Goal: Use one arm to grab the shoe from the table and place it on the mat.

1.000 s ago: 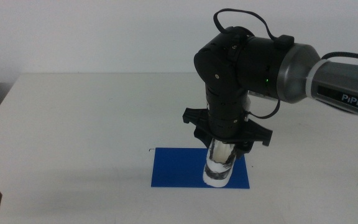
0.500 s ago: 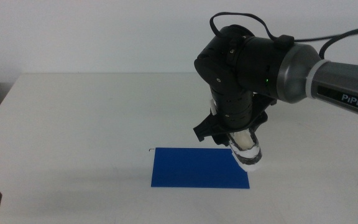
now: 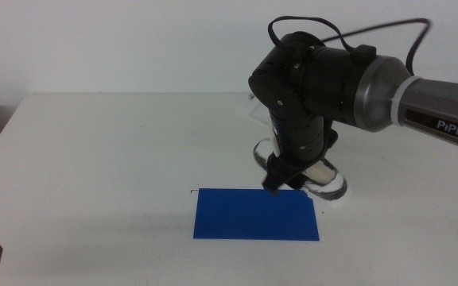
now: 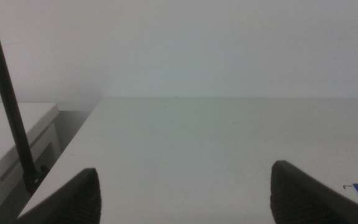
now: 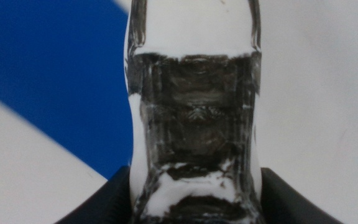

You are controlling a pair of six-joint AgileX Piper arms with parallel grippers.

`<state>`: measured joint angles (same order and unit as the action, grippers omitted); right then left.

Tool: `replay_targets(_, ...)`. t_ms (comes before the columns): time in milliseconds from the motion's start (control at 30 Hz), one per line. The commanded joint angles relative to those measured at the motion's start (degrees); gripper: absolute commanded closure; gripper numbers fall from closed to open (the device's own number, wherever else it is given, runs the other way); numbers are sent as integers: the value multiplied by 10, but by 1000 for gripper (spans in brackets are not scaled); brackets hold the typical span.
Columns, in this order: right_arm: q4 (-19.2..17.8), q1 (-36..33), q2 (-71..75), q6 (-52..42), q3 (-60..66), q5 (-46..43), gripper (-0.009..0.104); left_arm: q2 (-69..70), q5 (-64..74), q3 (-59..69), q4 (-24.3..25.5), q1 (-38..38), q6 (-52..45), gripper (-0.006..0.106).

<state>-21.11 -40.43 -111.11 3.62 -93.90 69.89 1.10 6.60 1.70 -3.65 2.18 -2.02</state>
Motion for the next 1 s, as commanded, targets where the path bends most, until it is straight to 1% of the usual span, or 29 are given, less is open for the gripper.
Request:
replay_targets(0, -26, 0, 36, -135, -14, 0, 99, 4, -47, 3, -7, -3, 7, 7)
replay_targets(67, -25, 0, 36, -238, -14, -12, 99, 4, -47, 3, -7, -3, 7, 7)
replay_targets(133, -20, 0, 36, -312, -14, -26, 99, 4, -47, 3, -7, -3, 7, 7)
replay_targets(200, 2, 1, 36, -353, -14, -41, 99, 4, -47, 3, -7, -3, 7, 7)
replay_targets(267, 35, 2, 36, -379, -14, -60, 99, 4, -47, 3, -7, -3, 7, 7)
replay_targets(400, 91, 2, 36, -406, -14, -105, 99, 4, -47, 3, -7, -3, 7, 7)
replay_targets(500, 113, 4, 36, -406, -14, -129, 99, 4, -47, 3, -7, -3, 7, 7)
replay_targets(633, 132, 14, 34, -407, -14, -139, 99, 4, -47, 3, -7, -3, 7, 7)
replay_targets(800, 140, 24, 21, -408, -14, -131, 99, 4, -47, 3, -7, -3, 7, 7)
replay_targets(967, 169, 32, -1, -408, -14, -133, 99, 4, -47, 3, -7, -3, 7, 7)
